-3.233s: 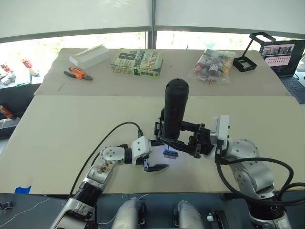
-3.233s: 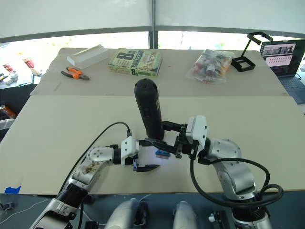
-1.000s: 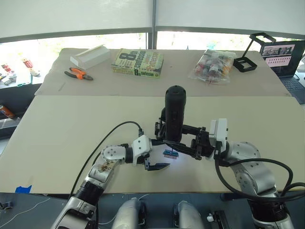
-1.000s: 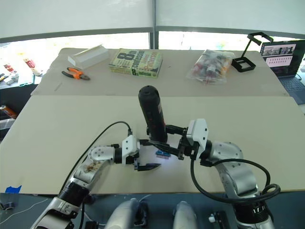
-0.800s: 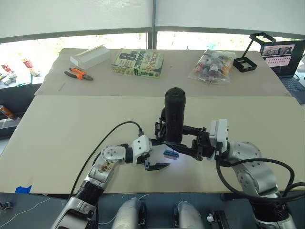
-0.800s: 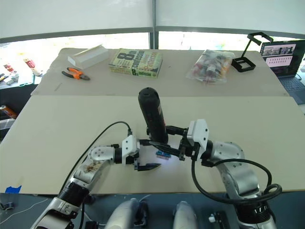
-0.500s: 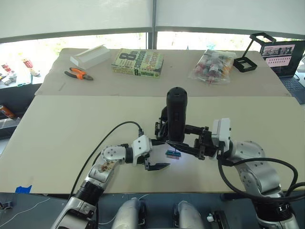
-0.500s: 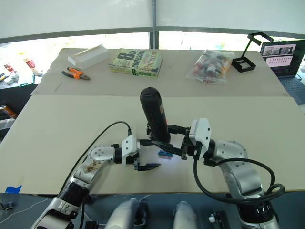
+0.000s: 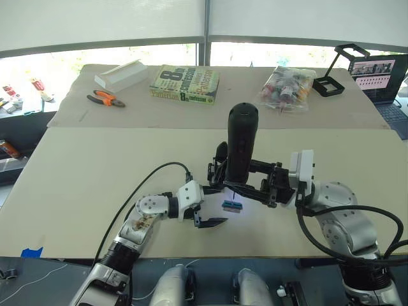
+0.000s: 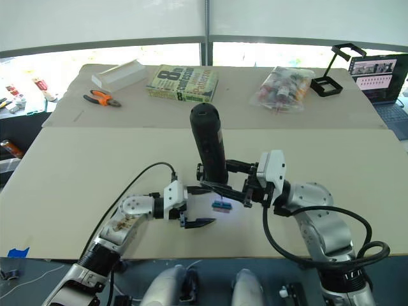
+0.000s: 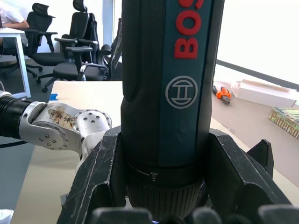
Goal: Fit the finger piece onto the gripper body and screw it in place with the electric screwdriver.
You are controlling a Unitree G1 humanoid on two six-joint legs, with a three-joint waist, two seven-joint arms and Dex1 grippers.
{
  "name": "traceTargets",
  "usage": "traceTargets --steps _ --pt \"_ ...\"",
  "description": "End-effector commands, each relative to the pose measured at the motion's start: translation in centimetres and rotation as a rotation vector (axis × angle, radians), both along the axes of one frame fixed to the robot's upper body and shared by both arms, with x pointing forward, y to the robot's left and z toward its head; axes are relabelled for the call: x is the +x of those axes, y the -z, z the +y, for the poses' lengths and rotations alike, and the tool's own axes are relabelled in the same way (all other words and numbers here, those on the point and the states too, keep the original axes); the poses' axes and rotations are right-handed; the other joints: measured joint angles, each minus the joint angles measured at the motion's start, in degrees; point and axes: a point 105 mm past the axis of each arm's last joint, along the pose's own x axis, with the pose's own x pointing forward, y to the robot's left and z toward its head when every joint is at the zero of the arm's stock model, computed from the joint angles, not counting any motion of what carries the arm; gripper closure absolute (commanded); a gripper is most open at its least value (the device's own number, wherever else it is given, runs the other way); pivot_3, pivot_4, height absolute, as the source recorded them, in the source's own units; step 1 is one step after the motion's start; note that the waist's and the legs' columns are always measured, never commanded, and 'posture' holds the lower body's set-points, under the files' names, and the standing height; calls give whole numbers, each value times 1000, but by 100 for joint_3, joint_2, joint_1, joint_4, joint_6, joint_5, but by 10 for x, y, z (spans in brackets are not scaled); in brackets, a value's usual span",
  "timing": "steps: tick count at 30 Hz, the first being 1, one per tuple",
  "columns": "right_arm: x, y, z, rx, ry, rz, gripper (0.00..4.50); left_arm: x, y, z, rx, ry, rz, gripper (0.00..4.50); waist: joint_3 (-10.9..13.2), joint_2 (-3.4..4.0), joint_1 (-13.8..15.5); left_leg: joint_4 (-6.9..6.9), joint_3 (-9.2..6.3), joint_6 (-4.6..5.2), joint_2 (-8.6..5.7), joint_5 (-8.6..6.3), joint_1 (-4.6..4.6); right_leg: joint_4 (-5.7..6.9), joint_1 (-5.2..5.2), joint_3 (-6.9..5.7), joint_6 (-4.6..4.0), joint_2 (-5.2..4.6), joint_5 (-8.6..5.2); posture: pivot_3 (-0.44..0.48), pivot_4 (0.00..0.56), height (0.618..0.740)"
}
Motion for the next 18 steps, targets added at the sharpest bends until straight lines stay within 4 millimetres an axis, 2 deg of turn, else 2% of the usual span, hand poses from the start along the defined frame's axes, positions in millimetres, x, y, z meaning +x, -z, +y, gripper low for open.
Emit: traceTargets --steps 1,18 --pt "-9 -19 4 38 -33 -75 2593 -6 8 -6 8 18 30 21 0 0 2 1 0 0 0 0 0 0 1 0 0 0 0 0 150 740" --pt "-12 -10 6 30 -31 -51 2593 -6 7 -4 12 15 30 21 0 0 2 1 0 0 0 0 0 0 0 0 0 0 0 0 150 740"
